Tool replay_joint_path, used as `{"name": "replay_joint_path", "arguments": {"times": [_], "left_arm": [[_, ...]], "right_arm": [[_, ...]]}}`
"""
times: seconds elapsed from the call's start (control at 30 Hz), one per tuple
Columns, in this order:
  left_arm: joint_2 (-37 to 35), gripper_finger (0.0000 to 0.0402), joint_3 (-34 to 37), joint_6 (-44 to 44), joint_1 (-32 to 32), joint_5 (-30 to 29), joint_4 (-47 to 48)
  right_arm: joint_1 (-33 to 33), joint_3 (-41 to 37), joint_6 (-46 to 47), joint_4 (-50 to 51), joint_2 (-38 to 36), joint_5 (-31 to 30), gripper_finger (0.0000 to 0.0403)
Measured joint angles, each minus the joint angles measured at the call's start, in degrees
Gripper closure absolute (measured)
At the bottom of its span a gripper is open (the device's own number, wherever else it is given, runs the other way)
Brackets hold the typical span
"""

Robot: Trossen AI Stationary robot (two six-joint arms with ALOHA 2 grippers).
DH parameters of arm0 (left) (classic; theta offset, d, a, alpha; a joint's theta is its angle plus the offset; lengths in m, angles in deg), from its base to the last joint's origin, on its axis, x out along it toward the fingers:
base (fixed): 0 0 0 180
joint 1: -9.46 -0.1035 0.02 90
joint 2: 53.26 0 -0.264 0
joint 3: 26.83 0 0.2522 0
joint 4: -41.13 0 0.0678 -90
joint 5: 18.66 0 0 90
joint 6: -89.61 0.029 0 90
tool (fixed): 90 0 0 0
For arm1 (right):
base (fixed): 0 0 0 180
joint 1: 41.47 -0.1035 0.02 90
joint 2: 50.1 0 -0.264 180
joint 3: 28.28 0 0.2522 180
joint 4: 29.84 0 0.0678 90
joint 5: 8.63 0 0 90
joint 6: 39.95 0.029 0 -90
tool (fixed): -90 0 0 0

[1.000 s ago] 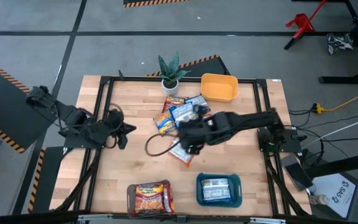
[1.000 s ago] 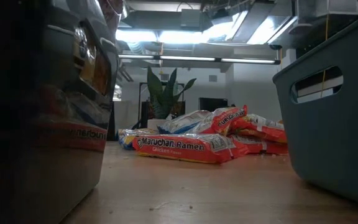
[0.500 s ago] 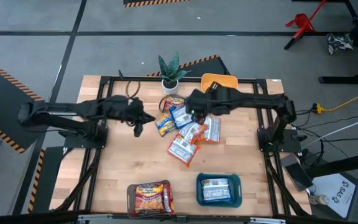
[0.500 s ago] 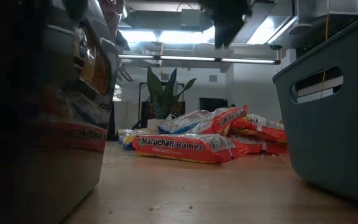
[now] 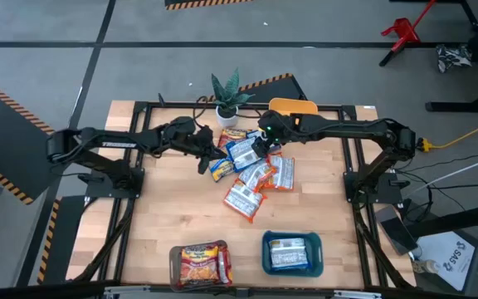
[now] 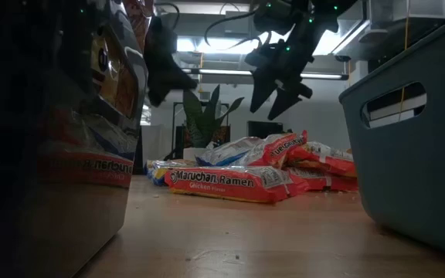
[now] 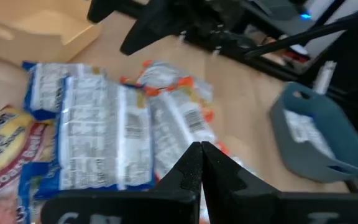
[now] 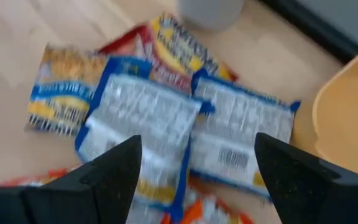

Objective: Sort Maruchan noodles
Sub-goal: Put the blue noodle pack into the blue bin

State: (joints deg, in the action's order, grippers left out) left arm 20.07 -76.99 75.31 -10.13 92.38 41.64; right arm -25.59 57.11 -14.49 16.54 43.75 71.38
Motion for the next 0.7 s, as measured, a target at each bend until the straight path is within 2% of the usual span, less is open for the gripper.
{"name": "replay_joint_path", "arguments": {"times": [0.07,0.2,0.43,0.7], "left_arm": [[2.32,0.0402,0.0,0.01,-0.2,-0.42,-0.86],[6.31,0.0402,0.0,0.08,-0.17,-1.04,-2.59],[15.04,0.0402,-0.03,0.9,0.22,-0.79,-8.18],[21.56,0.0402,0.0,1.29,0.11,-2.3,-8.47]], "right_arm": [[-0.02,-1.21,0.01,-3.83,0.85,-2.56,0.0108],[0.0,-2.53,1.9,-5.97,1.99,-2.88,0.0109],[0.25,-5.31,6.3,-6.21,1.97,-4.84,0.0109],[1.55,-10.09,8.82,-14.82,1.97,-0.95,0.0109]]}}
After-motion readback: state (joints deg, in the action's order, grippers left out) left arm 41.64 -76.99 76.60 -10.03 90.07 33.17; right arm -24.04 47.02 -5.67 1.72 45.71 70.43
